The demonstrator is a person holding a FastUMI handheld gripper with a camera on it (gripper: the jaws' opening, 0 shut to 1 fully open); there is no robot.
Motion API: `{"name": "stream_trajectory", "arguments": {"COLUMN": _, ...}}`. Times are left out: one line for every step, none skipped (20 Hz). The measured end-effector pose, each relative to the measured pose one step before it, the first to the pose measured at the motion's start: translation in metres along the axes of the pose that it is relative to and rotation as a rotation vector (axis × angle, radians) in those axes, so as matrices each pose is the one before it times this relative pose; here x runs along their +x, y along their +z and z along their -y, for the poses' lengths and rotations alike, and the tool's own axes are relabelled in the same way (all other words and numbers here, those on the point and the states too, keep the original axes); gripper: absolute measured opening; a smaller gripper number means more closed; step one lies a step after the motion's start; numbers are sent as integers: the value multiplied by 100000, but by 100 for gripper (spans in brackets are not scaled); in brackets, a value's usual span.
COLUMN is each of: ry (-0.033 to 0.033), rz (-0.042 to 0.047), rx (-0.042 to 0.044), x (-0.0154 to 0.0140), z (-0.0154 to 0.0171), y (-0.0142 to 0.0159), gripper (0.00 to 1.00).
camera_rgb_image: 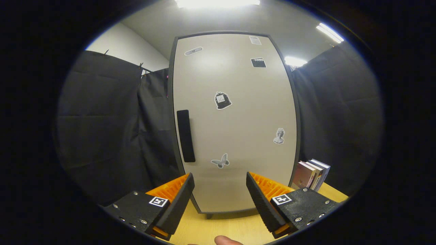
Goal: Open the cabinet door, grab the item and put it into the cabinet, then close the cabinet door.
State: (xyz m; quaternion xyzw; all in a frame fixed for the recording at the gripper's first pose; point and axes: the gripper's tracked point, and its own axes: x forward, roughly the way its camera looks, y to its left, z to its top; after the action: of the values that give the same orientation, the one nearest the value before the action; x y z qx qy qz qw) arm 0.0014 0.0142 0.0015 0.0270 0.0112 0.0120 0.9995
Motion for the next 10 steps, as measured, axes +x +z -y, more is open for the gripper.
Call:
{"name": "stream_trajectory", "arguments": {"ry": 431, "rz": -257, "rx": -817, "x": 141, "z": 31, "y": -103, "gripper": 95}}
{"name": "stream_trajectory", "arguments": {"ry": -369, "rz": 90, "rx": -1030, "x": 79, "z": 72, "y": 56, "gripper": 95}}
{"name": "stream_trajectory", "arguments": {"ry": 136, "rz": 309, "rx": -933, "x": 94, "z": 27, "y": -20, "gripper": 95}}
{"name": "stream_trajectory", "arguments": {"ry": -426, "rz": 438, "rx": -1000, "x": 181, "z": 125, "y": 107, "gripper": 95}}
{"name": "stream_trajectory", "arguments": {"ry": -620, "rz": 726, "rx": -768, "x": 59, "z": 185, "y": 116, "gripper": 95}}
{"name": "stream_trajectory", "arguments": {"ry": -190, "rz": 670, "rx": -114, "x": 180, "z": 171, "y": 158, "gripper": 95}}
{"name": "stream_trajectory", "arguments": {"ry": -436, "rz": 443, "rx": -13, "x": 169, "z": 154, "y": 131, "gripper": 95}}
{"name": "stream_trajectory", "arguments": {"ry": -1045, "rz": -16, "rx": 97, "x": 228, "z": 393, "y": 79, "gripper": 95}}
{"name": "stream_trajectory", "arguments": {"ry": -258, "rz": -314, "rx": 708, "x": 223, "z": 245, "y": -87, "gripper": 95}}
{"name": "stream_trajectory", "arguments": {"ry": 1479, "rz": 117, "rx": 1959, "x": 233, "z": -213, "y": 129, "gripper": 95}}
